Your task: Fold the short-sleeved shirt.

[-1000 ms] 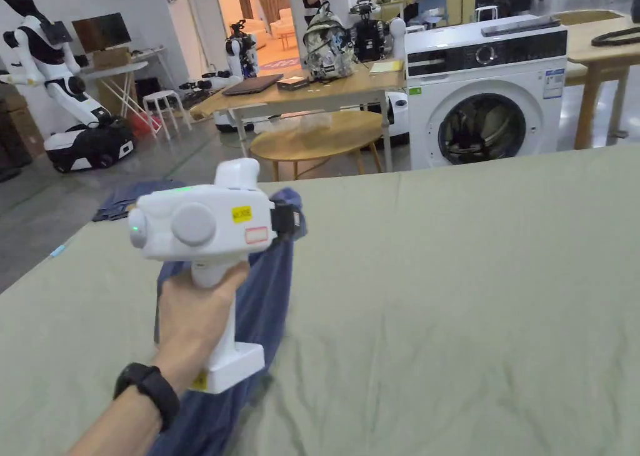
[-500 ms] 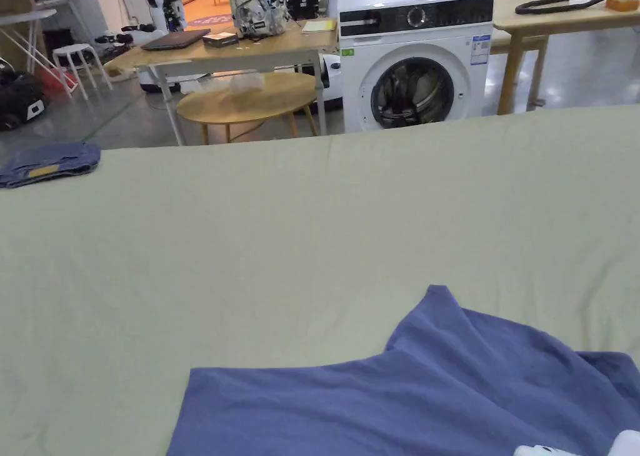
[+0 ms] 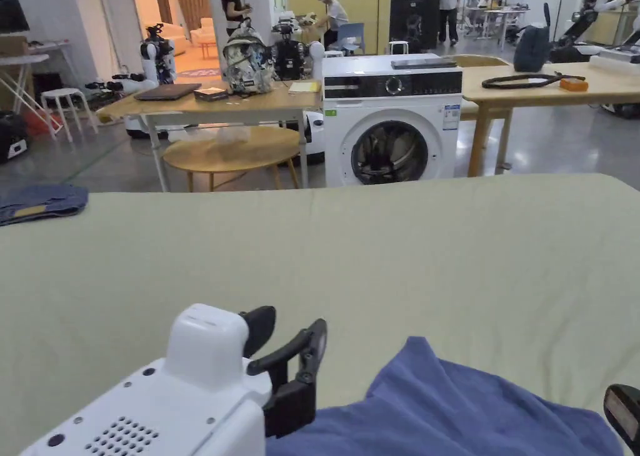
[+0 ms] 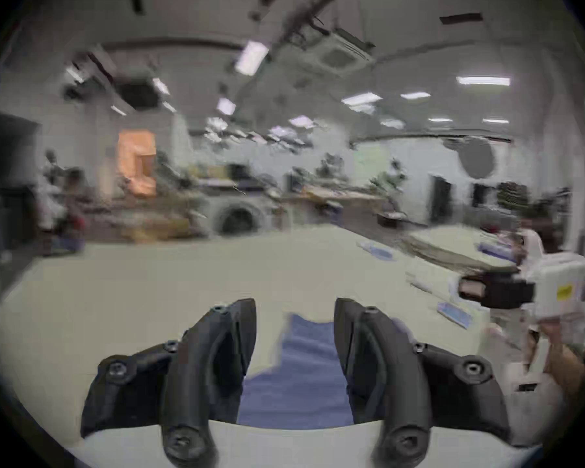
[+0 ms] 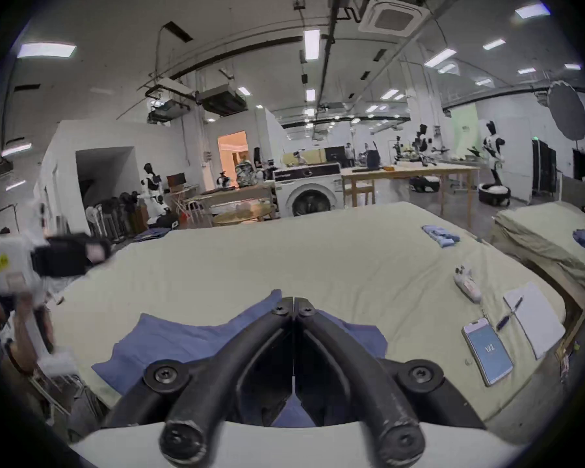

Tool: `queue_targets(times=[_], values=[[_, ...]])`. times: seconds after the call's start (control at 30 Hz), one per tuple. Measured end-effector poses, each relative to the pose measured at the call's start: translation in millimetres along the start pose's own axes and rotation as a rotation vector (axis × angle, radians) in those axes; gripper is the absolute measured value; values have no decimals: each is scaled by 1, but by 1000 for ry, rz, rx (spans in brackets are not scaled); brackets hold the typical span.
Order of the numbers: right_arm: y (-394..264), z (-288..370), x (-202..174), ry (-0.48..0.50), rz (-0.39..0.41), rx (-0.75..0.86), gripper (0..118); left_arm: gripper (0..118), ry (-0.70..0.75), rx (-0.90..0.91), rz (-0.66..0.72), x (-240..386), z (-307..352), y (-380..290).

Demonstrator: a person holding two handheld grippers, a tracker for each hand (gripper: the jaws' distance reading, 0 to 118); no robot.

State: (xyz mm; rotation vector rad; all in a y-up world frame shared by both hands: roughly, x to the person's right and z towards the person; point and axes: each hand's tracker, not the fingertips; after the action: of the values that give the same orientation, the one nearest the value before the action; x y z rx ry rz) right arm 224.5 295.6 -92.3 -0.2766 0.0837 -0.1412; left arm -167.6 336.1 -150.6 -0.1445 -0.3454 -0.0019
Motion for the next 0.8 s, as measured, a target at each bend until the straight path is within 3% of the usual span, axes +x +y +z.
queue_targets(times=[0.1,0.13,0.17,0.2,0.47,0.73,0.77,0.8], values=[[6,-7,-8,27,4,17,0,45,163,85,-36,-29,41,8],[8,-9,-11,31,10,19,0,39,197,85,-66,-36,52,8],[8,-11,-12,34,20,25,0,14,226,77,-85,-42,61,9],[9,-12,-15,32,34,32,0,0,242,57,-90,-45,67,10],[4,-24,-25,50,56,33,0,0,284,-32,-37,-71,74,0],[-11,-21,-12,41,51,-2,0,0,90,-306,246,-124,-6,-36],[-14,-21,-8,35,39,-8,0,21,51,-335,256,-133,-25,-47],[-18,-21,-4,30,24,-13,0,52,50,-373,275,-140,-45,-58]])
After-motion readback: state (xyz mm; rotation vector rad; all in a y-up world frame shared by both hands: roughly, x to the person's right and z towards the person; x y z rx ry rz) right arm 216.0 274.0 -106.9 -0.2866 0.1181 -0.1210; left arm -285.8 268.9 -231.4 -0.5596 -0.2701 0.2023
